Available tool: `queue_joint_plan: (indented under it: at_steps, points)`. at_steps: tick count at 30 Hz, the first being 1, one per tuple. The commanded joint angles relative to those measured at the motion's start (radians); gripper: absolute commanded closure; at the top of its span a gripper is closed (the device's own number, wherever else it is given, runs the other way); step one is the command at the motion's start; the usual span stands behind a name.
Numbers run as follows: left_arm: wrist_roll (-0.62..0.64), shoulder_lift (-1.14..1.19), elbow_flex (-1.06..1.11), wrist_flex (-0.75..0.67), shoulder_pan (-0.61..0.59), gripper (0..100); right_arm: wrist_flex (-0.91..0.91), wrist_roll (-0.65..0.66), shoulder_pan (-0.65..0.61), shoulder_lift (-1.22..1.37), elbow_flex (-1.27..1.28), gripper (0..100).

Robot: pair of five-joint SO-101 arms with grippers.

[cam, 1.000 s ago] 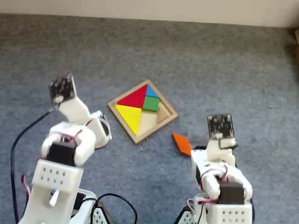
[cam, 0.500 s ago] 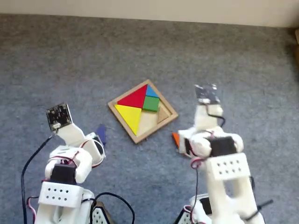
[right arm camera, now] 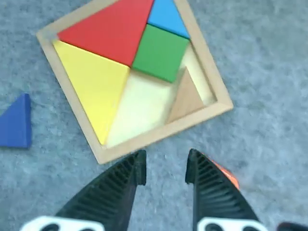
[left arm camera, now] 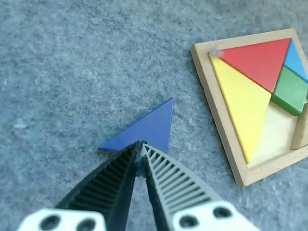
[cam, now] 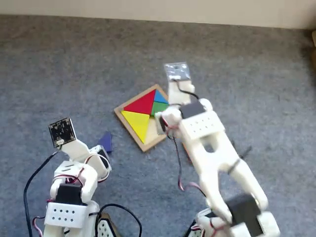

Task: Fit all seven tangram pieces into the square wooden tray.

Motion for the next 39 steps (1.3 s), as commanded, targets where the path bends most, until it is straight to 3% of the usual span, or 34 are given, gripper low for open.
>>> queue_joint_plan:
  at_steps: [1, 6, 15, 39]
  points:
    - [-0.009, -0.088, 0.031, -0.015, -0.008, 99, -0.021, -0.012, -0.016, 0.139, -0.165, 85.1]
    - [-0.078, -0.2, 0.093, -0.015, -0.008, 99, -0.021, -0.012, -0.01, 0.314, -0.3, 85.1]
    - [-0.083, -0.26, 0.091, 0.037, -0.007, 99, -0.021, -0.009, 0.056, 0.458, -0.409, 85.1]
    - [-0.083, -0.26, 0.091, 0.04, -0.007, 99, -0.024, -0.006, 0.105, 0.481, -0.403, 85.0]
